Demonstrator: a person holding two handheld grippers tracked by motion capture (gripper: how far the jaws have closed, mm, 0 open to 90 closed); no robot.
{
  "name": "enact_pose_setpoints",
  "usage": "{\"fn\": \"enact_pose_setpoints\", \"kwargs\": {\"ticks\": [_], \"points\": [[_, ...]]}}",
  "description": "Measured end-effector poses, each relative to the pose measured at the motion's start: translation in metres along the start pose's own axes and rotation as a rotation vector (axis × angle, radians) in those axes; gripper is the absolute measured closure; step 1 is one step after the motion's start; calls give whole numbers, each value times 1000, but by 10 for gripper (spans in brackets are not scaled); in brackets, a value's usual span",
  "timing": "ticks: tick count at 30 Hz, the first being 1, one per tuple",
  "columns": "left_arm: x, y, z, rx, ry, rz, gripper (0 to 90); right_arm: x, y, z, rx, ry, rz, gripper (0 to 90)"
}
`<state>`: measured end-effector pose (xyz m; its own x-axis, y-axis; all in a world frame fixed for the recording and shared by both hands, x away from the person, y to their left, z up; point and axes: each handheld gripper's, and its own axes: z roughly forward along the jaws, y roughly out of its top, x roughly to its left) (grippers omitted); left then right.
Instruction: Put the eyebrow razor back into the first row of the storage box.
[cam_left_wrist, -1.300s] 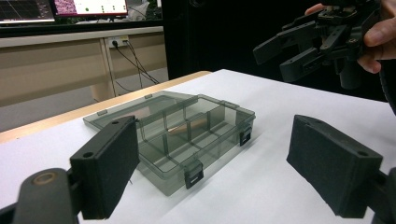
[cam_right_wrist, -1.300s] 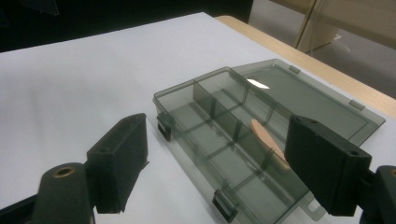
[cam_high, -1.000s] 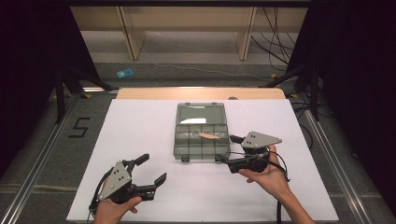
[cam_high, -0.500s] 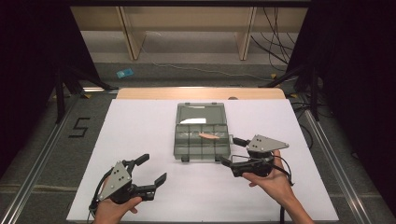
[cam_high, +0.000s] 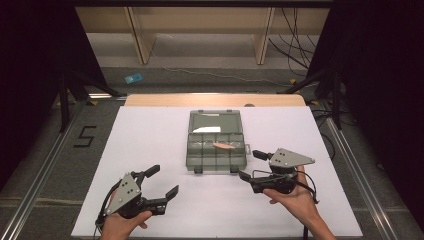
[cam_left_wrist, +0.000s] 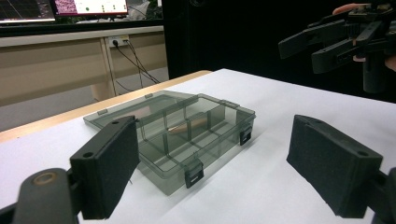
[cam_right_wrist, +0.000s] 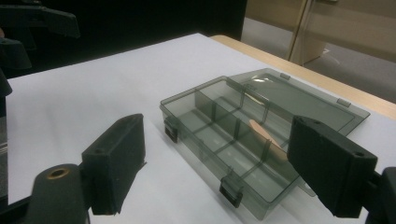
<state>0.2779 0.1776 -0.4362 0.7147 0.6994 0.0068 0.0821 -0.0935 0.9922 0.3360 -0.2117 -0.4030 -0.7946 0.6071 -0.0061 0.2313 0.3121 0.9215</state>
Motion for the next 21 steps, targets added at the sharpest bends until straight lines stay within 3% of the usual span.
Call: {"fn": "enact_pose_setpoints", "kwargs": {"ticks": [2, 16, 17, 21], "points": [[0, 0, 0, 1, 0, -1, 159, 1, -1, -1, -1, 4, 16, 202], [0, 0, 0, 4, 0, 0, 159, 3, -7, -6, -16, -3, 12, 188], [0, 0, 0, 4, 0, -1, 159, 4, -8, -6, -21, 15, 31, 184], [0, 0, 0, 3, 0, -2, 159, 6, -11, -10, -7, -4, 27, 171]]}}
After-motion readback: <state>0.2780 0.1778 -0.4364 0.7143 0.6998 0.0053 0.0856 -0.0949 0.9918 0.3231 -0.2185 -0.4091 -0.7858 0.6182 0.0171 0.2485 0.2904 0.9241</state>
